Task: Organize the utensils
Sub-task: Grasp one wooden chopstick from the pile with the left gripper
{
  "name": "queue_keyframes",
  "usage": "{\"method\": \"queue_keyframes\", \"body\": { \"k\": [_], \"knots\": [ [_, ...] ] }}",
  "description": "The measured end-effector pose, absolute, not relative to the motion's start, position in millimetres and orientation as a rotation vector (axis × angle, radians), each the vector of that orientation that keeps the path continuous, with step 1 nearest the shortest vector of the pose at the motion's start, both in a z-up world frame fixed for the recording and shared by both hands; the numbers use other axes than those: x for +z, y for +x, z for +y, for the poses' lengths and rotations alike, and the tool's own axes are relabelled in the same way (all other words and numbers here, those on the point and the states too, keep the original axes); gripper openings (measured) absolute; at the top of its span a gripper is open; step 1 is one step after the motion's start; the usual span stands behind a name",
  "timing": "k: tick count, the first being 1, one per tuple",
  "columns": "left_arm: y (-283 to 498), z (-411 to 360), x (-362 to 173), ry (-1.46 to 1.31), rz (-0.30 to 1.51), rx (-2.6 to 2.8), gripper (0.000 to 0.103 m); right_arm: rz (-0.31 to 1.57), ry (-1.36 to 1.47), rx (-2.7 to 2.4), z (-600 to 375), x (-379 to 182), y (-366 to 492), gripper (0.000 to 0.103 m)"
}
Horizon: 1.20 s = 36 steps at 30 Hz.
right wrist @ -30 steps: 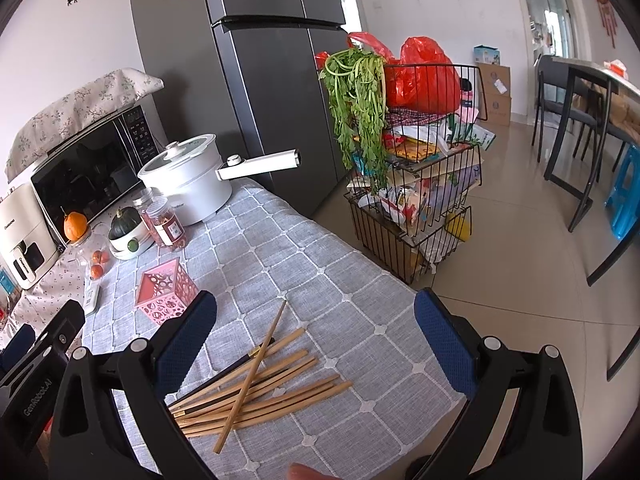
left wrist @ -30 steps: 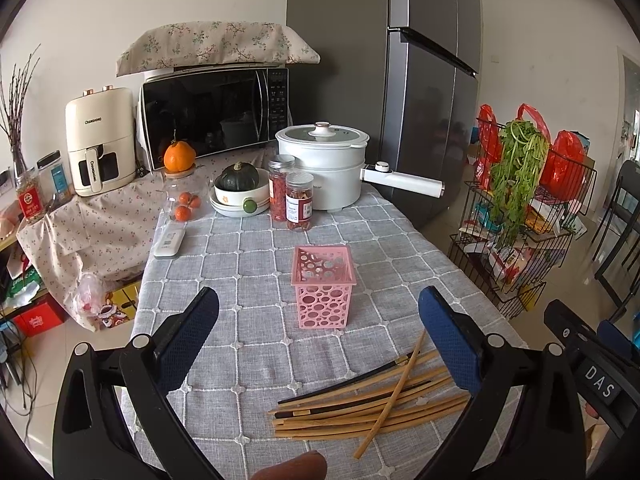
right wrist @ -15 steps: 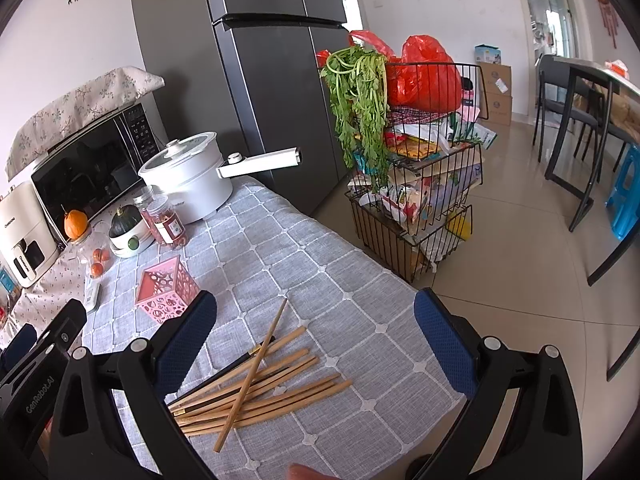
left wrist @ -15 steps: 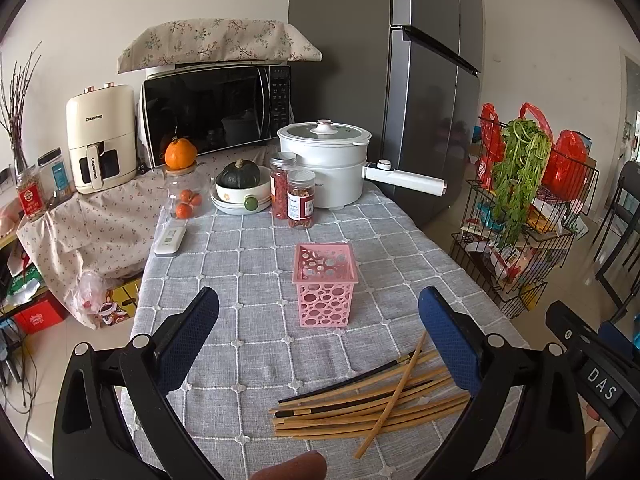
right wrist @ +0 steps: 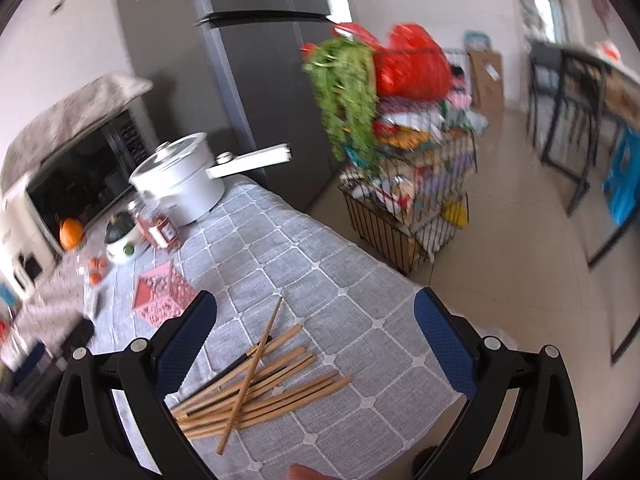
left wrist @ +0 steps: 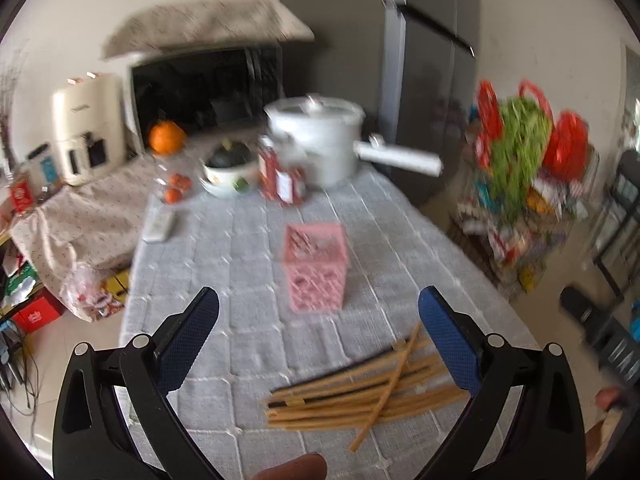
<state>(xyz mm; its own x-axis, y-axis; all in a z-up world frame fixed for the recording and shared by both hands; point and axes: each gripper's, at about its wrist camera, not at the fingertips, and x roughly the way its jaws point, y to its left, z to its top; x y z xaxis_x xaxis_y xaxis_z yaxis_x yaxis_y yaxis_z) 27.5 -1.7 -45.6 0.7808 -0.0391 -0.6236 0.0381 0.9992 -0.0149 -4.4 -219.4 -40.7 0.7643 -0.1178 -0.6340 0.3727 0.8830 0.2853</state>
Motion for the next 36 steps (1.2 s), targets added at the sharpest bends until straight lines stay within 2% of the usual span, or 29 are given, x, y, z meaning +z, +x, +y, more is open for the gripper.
{"method": "queue_keyframes", "body": {
  "k": [6,12,15,17,21,25,30,33,35,36],
  "knots": [
    [91.5,-61.1,-84.1,0.137,0.949,-0.181,0.096,0.784,0.793,-0.291,-293.4,-69.7,4.4,0.096],
    [156.7,-107.4,-130.4,0.139,1.207,-0.269,0.095,0.938,1.016,-0.188,-321.1,-106.0,22.1,0.096],
    [177.9,-127.2,-157.1,0.122,1.321,-0.299,0.076,1.021,1.147,-0.103,-324.8,-126.9,29.6,0.096],
    [185.8,-135.8,-175.5,0.120,1.385,-0.303,0.059,1.069,1.198,-0.088,-326.0,-138.1,32.8,0.096],
    [207.1,-133.5,-196.4,0.127,1.442,-0.273,0.047,1.113,1.223,-0.062,-320.9,-145.1,38.4,0.096],
    [207.7,-128.9,-197.2,0.161,1.401,-0.268,0.007,1.140,1.260,-0.066,-317.0,-151.6,37.9,0.096],
    [187.3,-102.0,-165.8,0.092,1.299,-0.313,0.005,1.191,1.263,-0.104,-309.1,-162.9,34.3,0.096],
    [155.8,-78.8,-132.8,0.050,1.227,-0.384,0.005,1.234,1.223,-0.118,-295.6,-171.5,31.7,0.087],
    [127.9,-57.7,-108.4,0.042,1.165,-0.423,0.005,1.297,1.227,-0.122,-284.8,-186.4,32.5,0.067],
    [117.5,-51.7,-101.0,0.041,1.140,-0.432,0.005,1.329,1.228,-0.121,-279.4,-193.7,33.7,0.054]
  ]
}}
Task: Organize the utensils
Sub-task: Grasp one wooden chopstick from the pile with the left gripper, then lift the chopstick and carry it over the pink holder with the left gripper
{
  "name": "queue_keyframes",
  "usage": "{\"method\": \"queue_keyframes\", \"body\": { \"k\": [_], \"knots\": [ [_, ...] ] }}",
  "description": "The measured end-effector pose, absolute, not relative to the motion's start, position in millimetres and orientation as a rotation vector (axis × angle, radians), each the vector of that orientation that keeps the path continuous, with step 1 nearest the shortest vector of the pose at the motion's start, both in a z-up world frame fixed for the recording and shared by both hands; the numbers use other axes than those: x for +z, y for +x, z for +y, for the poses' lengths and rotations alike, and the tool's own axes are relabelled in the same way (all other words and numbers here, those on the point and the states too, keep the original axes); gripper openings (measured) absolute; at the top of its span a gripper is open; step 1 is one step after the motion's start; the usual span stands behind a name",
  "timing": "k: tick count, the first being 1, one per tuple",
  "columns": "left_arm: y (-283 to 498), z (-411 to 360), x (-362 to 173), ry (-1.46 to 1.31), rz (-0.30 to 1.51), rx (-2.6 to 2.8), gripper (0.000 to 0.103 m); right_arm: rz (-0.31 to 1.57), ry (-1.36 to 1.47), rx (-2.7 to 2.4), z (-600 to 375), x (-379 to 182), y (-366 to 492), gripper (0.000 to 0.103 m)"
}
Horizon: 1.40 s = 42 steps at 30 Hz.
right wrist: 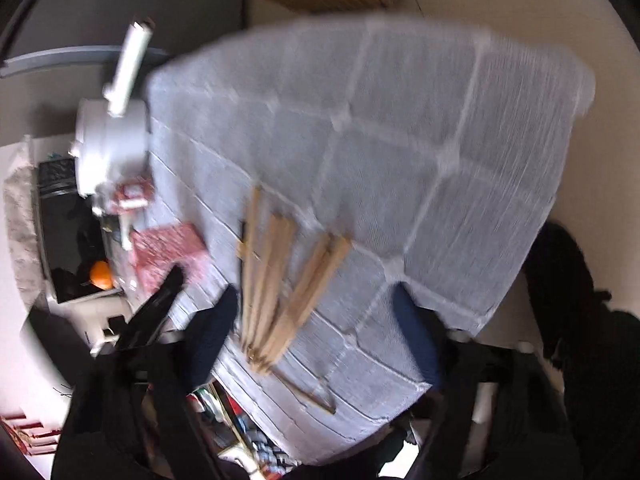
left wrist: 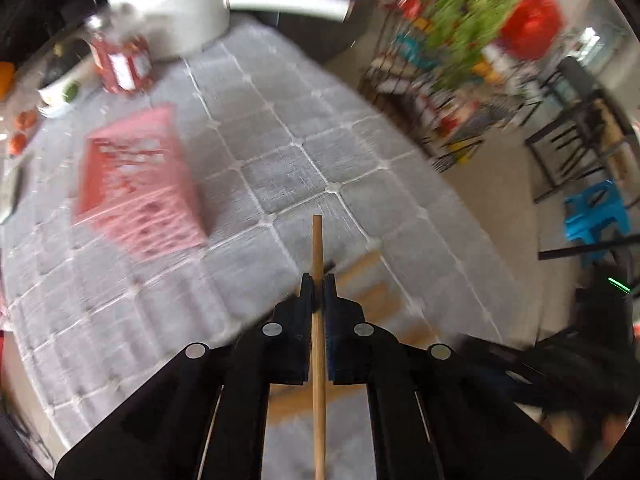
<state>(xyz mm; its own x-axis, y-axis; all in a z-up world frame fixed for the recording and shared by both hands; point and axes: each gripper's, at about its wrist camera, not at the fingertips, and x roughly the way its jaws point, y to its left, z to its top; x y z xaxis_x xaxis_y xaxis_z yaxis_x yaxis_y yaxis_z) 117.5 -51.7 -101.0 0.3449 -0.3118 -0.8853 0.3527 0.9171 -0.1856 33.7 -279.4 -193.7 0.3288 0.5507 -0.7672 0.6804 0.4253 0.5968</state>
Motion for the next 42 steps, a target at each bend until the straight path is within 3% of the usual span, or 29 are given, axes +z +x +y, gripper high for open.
{"method": "queue_keyframes", "body": {
  "k": [3,12,14,15,22,33,37,40,42],
  "knots": [
    [86.2,-31.5,-76.8,0.031,1.055,-0.456,0.005,1.390,1.232,-0.146,-263.3,-213.7,36.6,0.035],
    [51.1,18.7,-48.6,-0.039,0.944,-0.515,0.005,1.306,1.119,-0.290,-230.9,-207.8,56.2,0.032],
    [45.0,31.2,-47.9,-0.054,0.940,-0.520,0.005,1.293,1.072,-0.316,-225.7,-204.5,61.3,0.014],
    [44.9,34.9,-47.8,-0.060,0.939,-0.521,0.005,1.290,1.065,-0.308,-224.4,-207.3,64.8,0.012],
    [36.5,64.4,-40.6,-0.103,0.914,-0.513,0.005,1.191,1.076,-0.266,-228.4,-194.7,57.3,0.009],
    [28.2,72.1,-24.2,-0.122,0.840,-0.483,0.004,0.998,0.883,-0.053,-212.5,-111.2,51.4,0.007],
    [30.8,62.1,-31.9,-0.106,0.868,-0.493,0.003,1.092,0.935,-0.073,-220.4,-138.6,55.0,0.008],
    [45.8,64.6,-48.4,-0.127,0.938,-0.461,0.008,1.094,1.028,-0.069,-238.2,-146.2,46.4,0.007],
    [70.1,77.5,-72.4,-0.191,1.029,-0.382,0.017,1.058,0.994,-0.069,-239.7,-135.3,44.2,0.007]
  ]
}}
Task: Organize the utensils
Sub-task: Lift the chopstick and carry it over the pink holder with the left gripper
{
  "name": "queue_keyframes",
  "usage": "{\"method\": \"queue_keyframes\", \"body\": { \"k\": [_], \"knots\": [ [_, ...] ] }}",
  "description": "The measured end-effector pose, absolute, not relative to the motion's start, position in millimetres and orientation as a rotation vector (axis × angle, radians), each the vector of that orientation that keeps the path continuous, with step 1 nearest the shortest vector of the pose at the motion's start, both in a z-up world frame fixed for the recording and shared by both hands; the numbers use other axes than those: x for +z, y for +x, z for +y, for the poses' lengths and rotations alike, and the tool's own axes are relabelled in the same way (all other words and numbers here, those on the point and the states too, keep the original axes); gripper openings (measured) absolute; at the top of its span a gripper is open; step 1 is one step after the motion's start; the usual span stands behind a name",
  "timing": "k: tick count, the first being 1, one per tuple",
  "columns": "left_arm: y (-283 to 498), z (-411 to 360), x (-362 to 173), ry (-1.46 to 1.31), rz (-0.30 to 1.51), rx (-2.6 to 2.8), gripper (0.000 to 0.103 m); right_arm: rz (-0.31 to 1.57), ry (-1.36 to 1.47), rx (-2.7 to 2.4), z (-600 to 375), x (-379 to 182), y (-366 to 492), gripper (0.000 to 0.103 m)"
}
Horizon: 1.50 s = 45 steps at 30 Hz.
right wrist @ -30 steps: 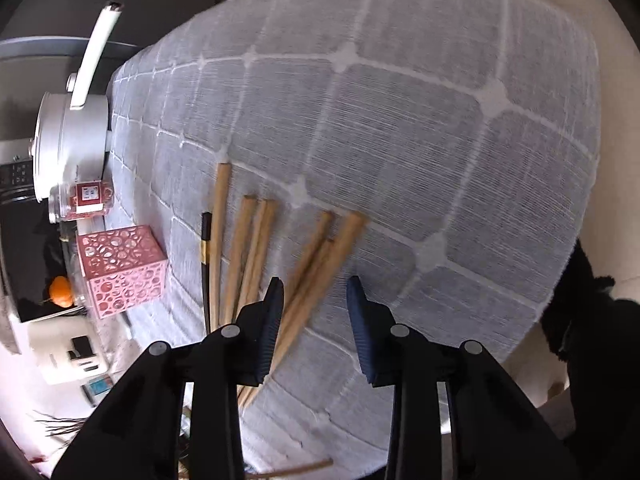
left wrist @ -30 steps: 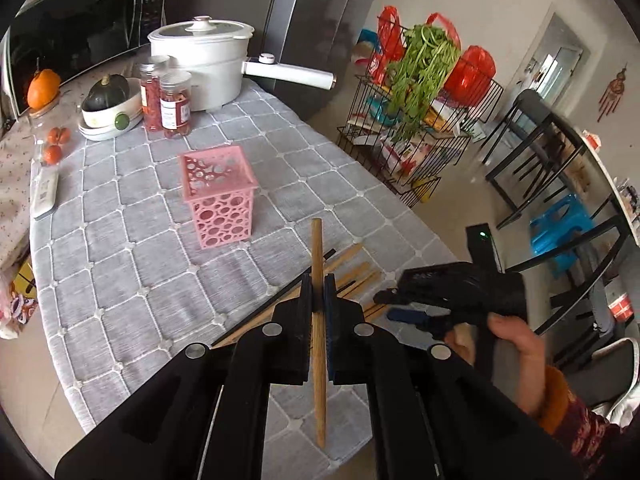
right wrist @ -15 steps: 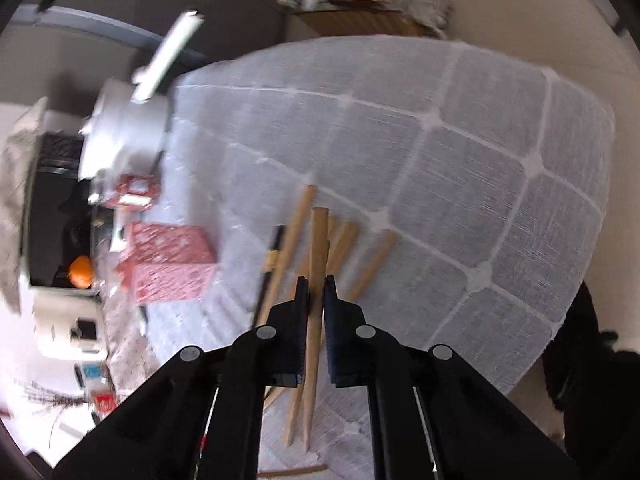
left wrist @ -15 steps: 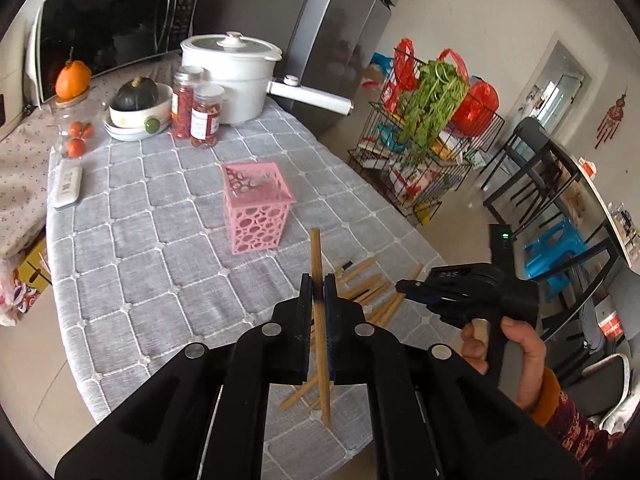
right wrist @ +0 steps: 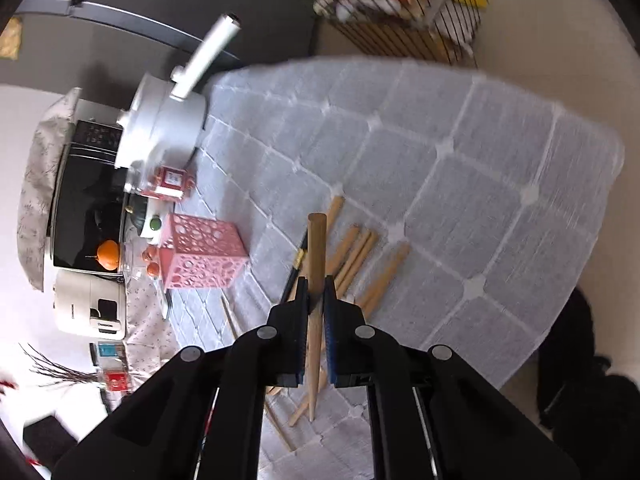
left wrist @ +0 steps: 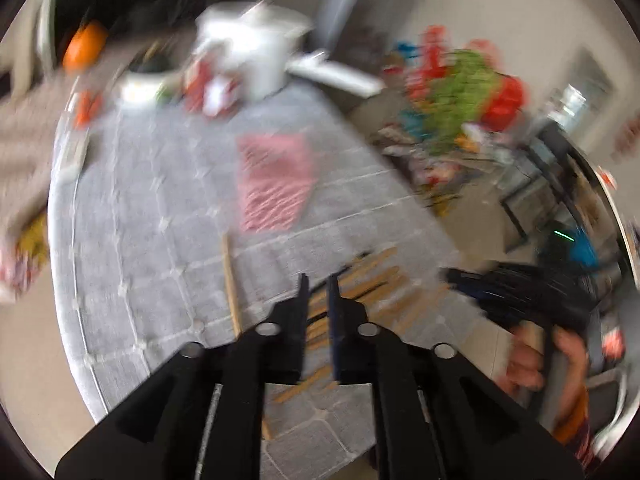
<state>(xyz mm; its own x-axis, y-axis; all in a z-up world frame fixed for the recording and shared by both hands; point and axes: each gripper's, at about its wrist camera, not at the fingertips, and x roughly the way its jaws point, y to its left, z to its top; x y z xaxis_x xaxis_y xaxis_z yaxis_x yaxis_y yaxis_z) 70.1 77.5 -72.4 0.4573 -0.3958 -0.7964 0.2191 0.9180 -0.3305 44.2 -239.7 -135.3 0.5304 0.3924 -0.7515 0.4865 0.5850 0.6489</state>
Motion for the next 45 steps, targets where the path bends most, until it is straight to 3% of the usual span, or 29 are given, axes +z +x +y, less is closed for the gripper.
{"method": "queue_keyframes", "body": {
  "k": [8,15,17,19,24,35,45],
  "knots": [
    [151.2,97.7,-167.4,-0.237,1.272,-0.130,0.019,1.094,0.988,-0.015,-231.7,-142.7,49.0,0.007],
    [179.0,72.0,-193.6,-0.179,1.299,-0.091,0.019,1.108,0.970,0.019,-232.8,-142.7,52.9,0.008],
    [180.5,70.3,-196.1,-0.151,1.278,-0.044,0.005,1.107,0.960,0.029,-232.9,-140.9,53.6,0.007],
    [175.2,76.3,-192.9,-0.188,1.258,-0.033,0.005,1.100,0.953,0.043,-231.5,-137.8,53.3,0.007],
    [135.1,104.6,-155.8,-0.260,1.160,-0.075,0.004,1.056,0.910,0.130,-218.7,-115.6,47.9,0.007],
    [13.9,136.0,-13.8,-0.209,0.798,-0.141,0.004,0.905,0.782,0.306,-190.9,-30.5,19.2,0.007],
    [57.8,108.7,92.0,-0.231,0.522,-0.160,0.004,0.676,0.814,0.256,-230.5,62.0,34.3,0.007]
  ]
}}
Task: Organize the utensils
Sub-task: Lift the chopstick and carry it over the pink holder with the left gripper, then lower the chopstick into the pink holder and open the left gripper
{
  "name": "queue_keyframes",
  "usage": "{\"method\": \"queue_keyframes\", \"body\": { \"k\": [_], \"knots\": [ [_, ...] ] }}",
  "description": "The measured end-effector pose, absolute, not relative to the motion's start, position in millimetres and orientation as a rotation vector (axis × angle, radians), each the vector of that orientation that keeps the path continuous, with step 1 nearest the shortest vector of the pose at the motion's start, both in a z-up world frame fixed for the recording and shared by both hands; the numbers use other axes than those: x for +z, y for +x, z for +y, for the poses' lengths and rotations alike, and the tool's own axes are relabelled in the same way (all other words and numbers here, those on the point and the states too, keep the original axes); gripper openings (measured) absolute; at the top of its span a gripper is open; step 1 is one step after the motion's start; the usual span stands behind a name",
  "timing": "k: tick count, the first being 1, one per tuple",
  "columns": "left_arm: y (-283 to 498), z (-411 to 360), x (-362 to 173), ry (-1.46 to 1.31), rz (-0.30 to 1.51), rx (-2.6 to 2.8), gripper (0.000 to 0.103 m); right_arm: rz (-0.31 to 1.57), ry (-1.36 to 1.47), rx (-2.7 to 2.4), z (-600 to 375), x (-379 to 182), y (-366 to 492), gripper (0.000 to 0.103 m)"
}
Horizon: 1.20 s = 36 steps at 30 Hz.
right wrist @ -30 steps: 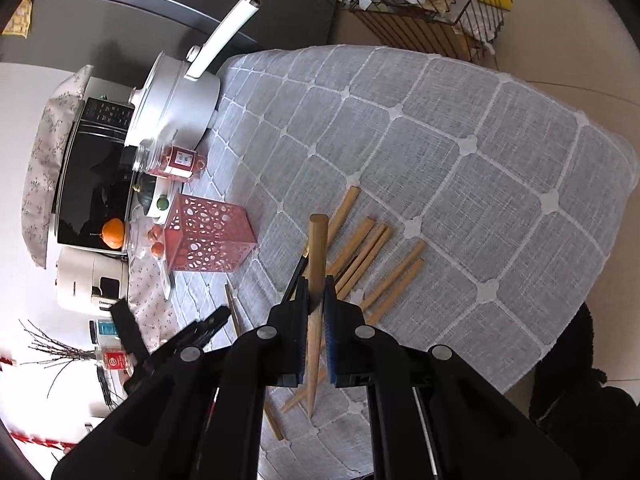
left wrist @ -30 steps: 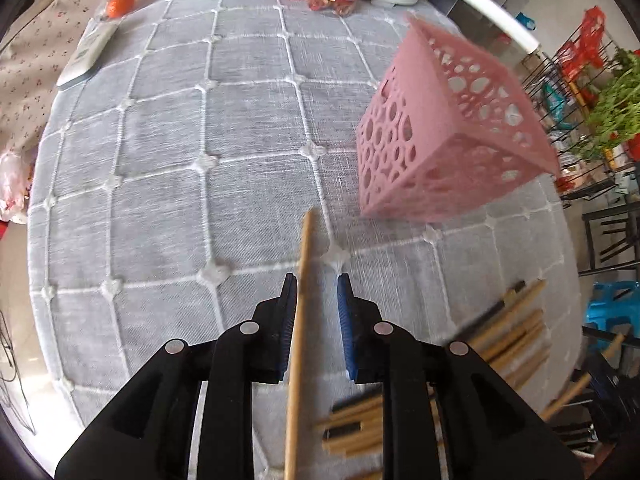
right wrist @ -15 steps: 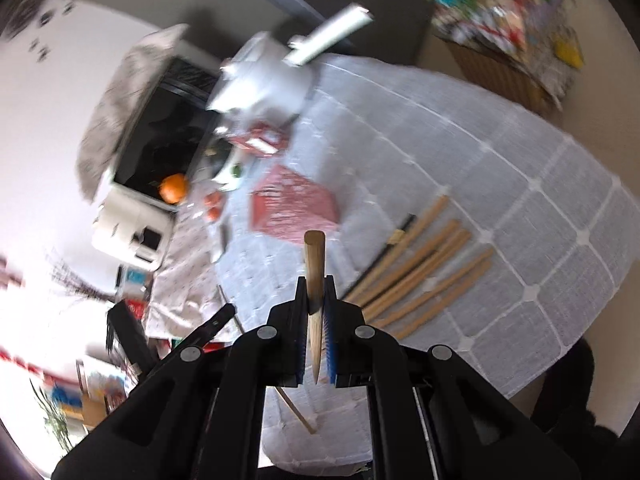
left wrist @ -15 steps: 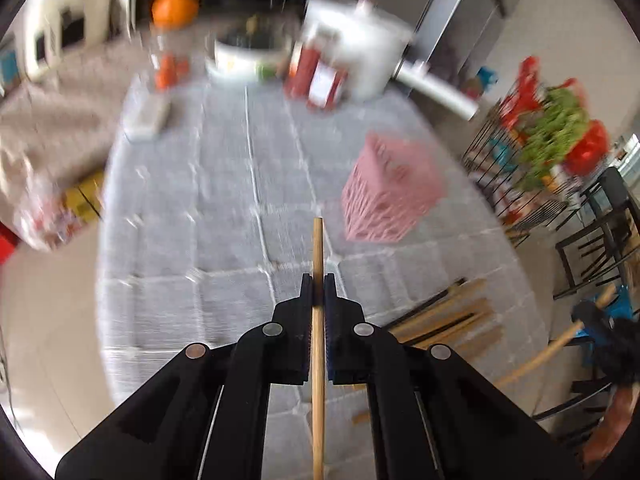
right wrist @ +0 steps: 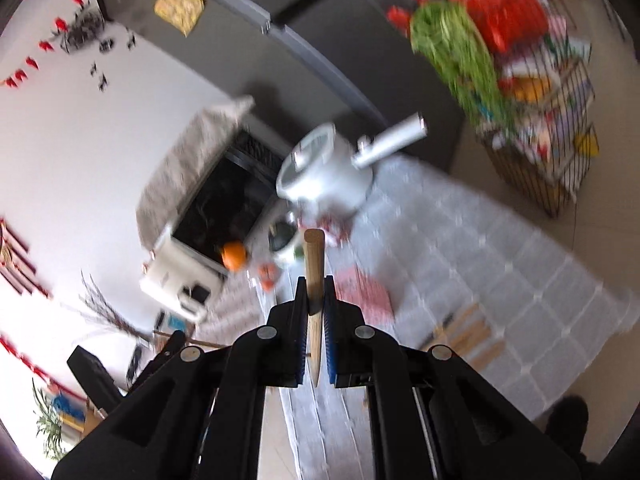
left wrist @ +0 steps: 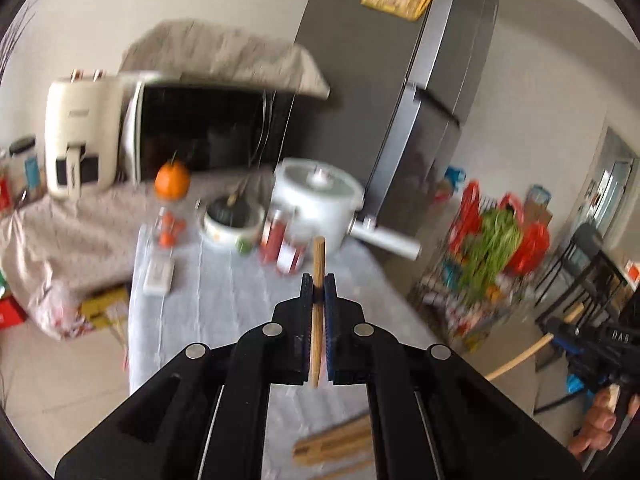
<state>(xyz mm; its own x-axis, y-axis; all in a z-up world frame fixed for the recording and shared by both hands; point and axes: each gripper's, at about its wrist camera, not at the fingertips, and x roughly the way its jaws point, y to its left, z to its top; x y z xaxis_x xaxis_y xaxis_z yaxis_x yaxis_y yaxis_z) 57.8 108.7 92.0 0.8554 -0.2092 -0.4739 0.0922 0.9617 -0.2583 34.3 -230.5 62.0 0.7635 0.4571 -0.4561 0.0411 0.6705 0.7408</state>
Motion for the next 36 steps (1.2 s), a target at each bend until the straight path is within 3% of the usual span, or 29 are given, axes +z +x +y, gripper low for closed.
{"method": "queue_keyframes", "body": {
  "k": [7,14,17,21,34,36],
  "knots": [
    [124.8,88.7,98.0,-0.237,0.516,-0.150,0.004,0.637,0.769,0.193,-234.7,88.8,78.0,0.007],
    [183.5,80.9,44.9,-0.282,0.665,-0.174,0.006,0.699,0.723,0.166,-214.5,66.5,127.9,0.007],
    [172.6,89.3,36.1,-0.307,0.668,-0.182,0.018,0.732,0.701,0.169,-203.6,58.5,144.9,0.007],
    [133.5,113.3,41.6,-0.371,0.616,-0.168,0.025,0.765,0.662,0.162,-188.8,52.2,162.6,0.007],
    [115.4,142.0,41.5,-0.427,0.615,-0.157,0.027,0.828,0.574,0.129,-141.6,41.6,203.7,0.007],
    [117.9,140.2,37.7,-0.422,0.630,-0.158,0.030,0.838,0.570,0.136,-135.0,37.2,211.7,0.011]
  ]
}}
